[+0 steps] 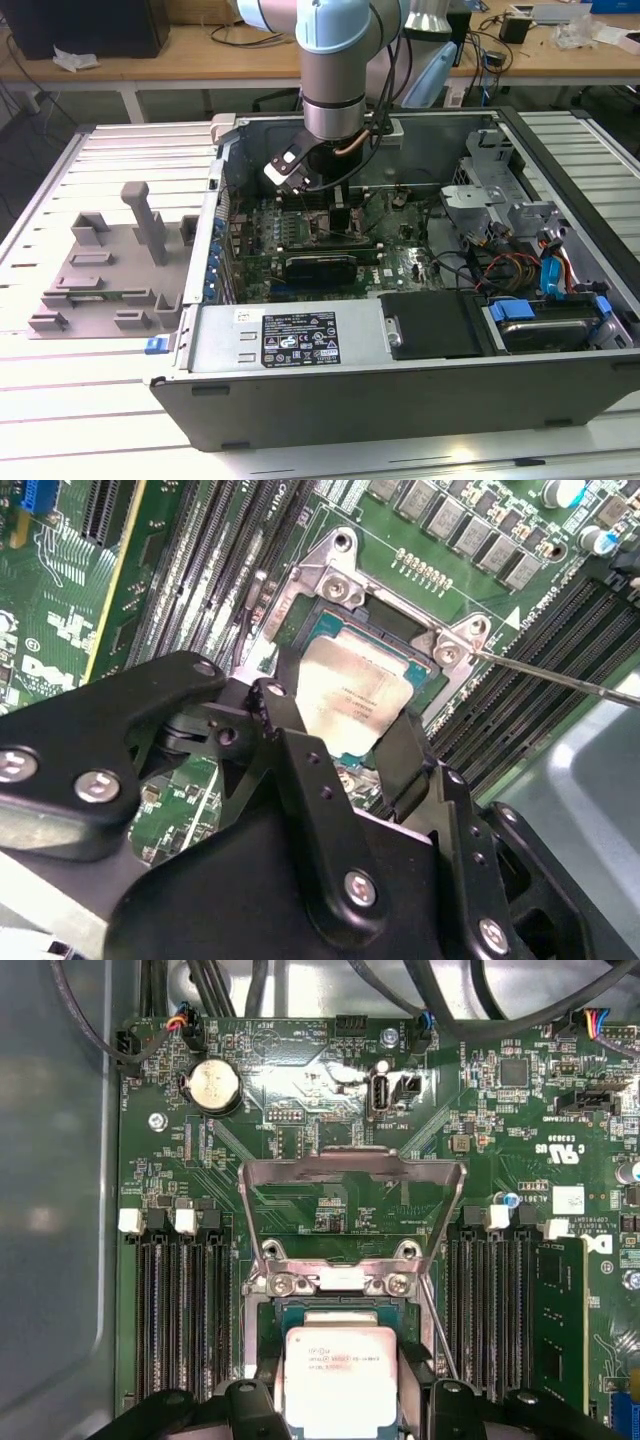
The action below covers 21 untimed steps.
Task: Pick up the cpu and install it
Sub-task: 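Place the cpu into insertion slot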
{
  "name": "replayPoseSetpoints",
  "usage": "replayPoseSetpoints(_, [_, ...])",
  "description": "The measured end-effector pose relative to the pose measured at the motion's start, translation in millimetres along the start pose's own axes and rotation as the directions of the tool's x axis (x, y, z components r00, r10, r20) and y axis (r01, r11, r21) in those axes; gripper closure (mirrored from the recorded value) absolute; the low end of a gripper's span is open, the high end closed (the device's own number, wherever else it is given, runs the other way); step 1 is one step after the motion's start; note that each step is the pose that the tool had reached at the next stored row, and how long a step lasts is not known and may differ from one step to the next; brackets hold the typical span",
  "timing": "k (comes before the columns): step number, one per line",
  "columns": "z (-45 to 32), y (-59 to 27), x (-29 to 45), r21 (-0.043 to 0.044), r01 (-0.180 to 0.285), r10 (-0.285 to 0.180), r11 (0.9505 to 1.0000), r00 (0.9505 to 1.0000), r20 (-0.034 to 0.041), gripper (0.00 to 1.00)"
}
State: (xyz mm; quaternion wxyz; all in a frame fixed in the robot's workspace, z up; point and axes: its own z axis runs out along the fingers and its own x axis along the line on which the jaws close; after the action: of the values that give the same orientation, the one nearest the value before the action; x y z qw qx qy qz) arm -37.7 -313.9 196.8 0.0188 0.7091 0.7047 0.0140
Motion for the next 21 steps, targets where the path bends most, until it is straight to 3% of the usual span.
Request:
replayPoseSetpoints(2, [-0.1, 0.0, 0.1, 0.0004, 0.0, 0.0, 1.0, 1.0, 0.0, 0.45])
replayPoseSetpoints(3, [-0.1, 0.0, 0.0, 0.0004, 0.0, 0.0, 1.0, 1.0, 0.0002, 0.38])
replayPoseSetpoints(6, [-0.5, 0.0, 0.0, 0.0005, 0.0, 0.0, 1.0, 1.0, 0.0003, 0.38])
replayPoseSetpoints(13, [-19.7, 0.9, -0.1, 0.0005, 0.0, 0.0, 1.0, 1.0, 0.0003, 0.38])
replayPoseSetpoints(19, [-21.1, 1.0, -0.1, 0.0004, 0.0, 0.0, 1.0, 1.0, 0.0003, 0.38])
replayPoseSetpoints(21, [-21.4, 1.0, -0.1, 0.0004, 0.0, 0.0, 1.0, 1.0, 0.0003, 0.53])
